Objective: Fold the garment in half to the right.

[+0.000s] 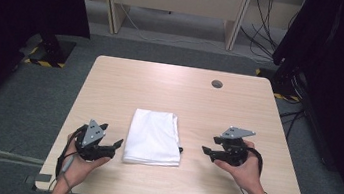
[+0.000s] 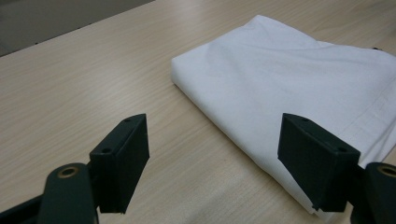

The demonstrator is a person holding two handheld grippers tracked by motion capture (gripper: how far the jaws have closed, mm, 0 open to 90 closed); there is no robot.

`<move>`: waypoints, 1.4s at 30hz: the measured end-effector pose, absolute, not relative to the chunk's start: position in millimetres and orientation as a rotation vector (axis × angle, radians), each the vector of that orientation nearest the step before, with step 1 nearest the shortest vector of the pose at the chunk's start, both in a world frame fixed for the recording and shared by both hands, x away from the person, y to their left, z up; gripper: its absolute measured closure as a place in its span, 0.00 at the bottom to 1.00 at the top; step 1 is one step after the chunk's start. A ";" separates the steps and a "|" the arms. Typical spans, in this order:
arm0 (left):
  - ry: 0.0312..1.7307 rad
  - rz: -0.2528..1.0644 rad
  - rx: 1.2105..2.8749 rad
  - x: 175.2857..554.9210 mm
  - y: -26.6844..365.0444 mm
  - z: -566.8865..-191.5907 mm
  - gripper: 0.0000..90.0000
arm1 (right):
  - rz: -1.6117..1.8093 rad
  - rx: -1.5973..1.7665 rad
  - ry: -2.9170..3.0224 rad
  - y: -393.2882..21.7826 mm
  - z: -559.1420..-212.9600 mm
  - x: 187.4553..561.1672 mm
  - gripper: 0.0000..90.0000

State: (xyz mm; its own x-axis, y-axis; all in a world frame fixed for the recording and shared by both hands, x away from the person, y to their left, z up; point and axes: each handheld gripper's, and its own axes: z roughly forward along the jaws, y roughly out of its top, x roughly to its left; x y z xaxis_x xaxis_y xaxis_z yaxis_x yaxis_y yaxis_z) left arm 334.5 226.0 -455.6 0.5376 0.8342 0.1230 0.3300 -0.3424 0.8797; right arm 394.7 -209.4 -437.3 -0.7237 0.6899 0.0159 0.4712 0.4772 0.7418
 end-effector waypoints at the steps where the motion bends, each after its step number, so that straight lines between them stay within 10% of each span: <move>1: 0.949 0.736 1.909 334.2 226.3 -455.6 0.27 | 1.101 0.995 2.434 -212.6 -435.6 394.1 0.44; 42: 0.934 0.821 1.920 317.8 235.5 -447.9 0.27 | 1.052 1.146 2.252 -291.2 -432.1 367.7 0.39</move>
State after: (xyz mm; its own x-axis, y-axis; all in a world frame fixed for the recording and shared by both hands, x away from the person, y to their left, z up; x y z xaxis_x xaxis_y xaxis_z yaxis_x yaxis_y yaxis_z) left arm 317.8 235.5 -447.9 0.5103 0.8385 0.1910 0.2970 -0.3803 0.8759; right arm 367.7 -291.2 -432.1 -0.5827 0.8125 -0.0152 0.5099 0.3800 0.7718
